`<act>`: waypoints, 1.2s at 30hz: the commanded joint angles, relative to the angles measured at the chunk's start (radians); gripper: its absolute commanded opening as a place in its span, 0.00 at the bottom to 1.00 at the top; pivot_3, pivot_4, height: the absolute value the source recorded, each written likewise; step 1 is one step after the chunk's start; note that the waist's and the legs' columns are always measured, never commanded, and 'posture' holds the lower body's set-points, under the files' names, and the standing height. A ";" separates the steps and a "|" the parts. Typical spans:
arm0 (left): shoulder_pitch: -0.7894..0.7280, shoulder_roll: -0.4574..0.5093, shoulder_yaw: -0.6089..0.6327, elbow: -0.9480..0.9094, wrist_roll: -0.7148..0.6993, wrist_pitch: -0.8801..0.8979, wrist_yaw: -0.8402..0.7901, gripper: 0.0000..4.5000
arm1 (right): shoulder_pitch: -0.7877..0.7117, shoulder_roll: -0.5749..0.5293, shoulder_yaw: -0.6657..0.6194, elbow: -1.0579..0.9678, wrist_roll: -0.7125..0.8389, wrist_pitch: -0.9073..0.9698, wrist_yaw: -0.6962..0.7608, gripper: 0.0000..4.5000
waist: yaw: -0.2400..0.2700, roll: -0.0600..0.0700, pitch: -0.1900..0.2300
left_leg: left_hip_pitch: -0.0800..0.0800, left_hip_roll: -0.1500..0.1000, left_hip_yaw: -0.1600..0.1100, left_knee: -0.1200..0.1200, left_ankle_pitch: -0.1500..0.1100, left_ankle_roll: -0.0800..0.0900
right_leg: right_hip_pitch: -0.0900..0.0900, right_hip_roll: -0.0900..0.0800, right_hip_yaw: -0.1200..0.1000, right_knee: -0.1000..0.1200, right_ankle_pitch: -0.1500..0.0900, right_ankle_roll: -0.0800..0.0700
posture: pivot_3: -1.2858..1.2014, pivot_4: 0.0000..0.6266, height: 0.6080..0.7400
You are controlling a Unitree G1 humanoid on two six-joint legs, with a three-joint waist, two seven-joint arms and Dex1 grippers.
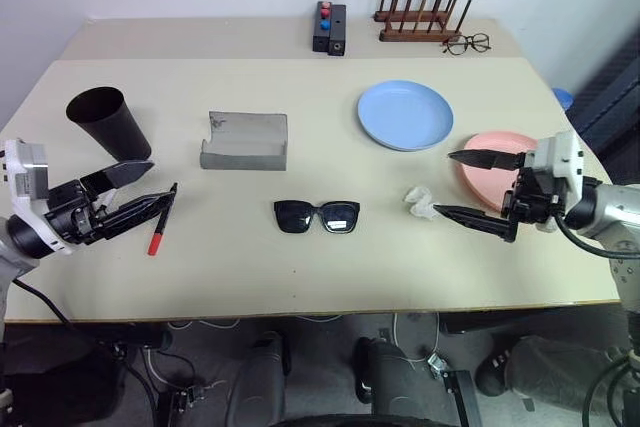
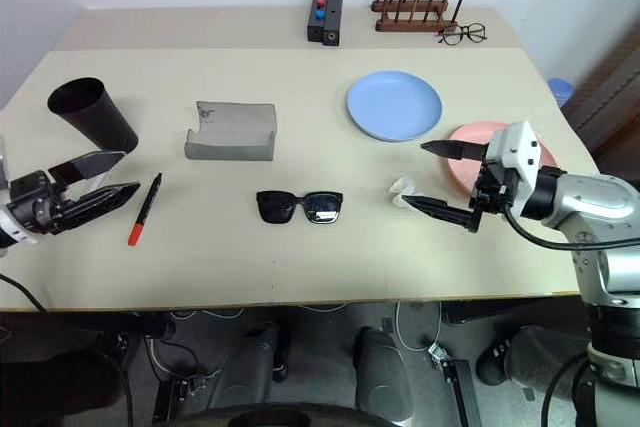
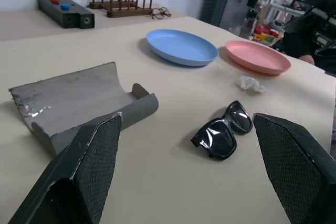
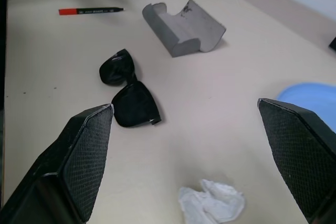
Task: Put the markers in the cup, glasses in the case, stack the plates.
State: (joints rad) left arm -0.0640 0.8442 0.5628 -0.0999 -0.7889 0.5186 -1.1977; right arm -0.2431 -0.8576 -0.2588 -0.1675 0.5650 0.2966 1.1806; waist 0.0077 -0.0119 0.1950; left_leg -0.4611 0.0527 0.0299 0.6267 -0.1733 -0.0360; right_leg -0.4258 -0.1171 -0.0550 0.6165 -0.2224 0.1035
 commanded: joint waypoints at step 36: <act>-0.131 0.194 0.007 0.289 0.265 0.283 0.527 0.92 | -0.324 0.384 0.300 0.016 -0.073 -0.021 -0.179 1.00 | -0.013 0.000 0.000 | 0.000 0.000 0.001 -0.006 0.001 -0.001 | -0.003 0.000 0.000 0.000 0.000 0.000 | 0.52 0.24 1.00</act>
State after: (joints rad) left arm -0.1575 1.0083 0.5735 0.1636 -0.5398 0.7850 -0.6947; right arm -0.5546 -0.4765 0.0490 -0.1298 0.5142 0.3067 1.0256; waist -0.0057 -0.0121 0.1948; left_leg -0.4615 0.0525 0.0309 0.6208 -0.1724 -0.0370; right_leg -0.4287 -0.1170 -0.0554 0.6161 -0.2220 0.1035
